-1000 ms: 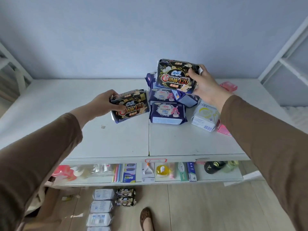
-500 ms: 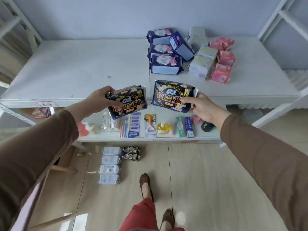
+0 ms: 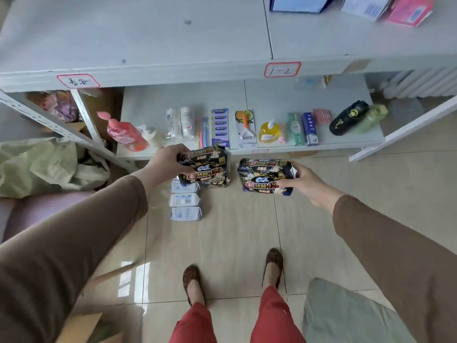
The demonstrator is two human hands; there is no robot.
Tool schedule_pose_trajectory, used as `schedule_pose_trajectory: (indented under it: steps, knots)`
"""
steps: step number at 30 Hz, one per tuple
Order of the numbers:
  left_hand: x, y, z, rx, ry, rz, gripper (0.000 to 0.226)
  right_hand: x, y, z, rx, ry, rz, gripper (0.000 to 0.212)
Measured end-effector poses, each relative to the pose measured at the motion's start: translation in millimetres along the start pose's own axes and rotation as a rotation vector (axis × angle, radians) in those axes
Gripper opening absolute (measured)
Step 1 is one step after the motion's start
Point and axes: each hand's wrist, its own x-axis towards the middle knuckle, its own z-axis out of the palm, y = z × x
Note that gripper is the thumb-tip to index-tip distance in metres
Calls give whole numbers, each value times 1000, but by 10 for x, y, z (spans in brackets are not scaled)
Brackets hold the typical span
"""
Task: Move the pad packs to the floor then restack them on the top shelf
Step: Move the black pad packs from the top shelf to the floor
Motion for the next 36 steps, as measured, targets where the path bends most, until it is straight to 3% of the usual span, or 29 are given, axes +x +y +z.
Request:
schedule_pose_trajectory:
  steps: [9, 21, 29, 36]
  knots:
    - [860, -1385, 1542, 134, -86, 28, 56, 779, 1631, 1222, -76, -14, 96, 45]
    - [2404, -2595, 3795, 271, -4, 186, 49, 2600, 3830, 1924, -256, 31, 20, 47]
    - [3233, -3122, 4425, 471, 137, 271, 52, 3396, 4500, 2142, -330, 91, -51, 46]
    - [3358, -3304, 4519, 527, 158, 277, 64, 3765, 4632, 2358, -416, 74, -102, 52]
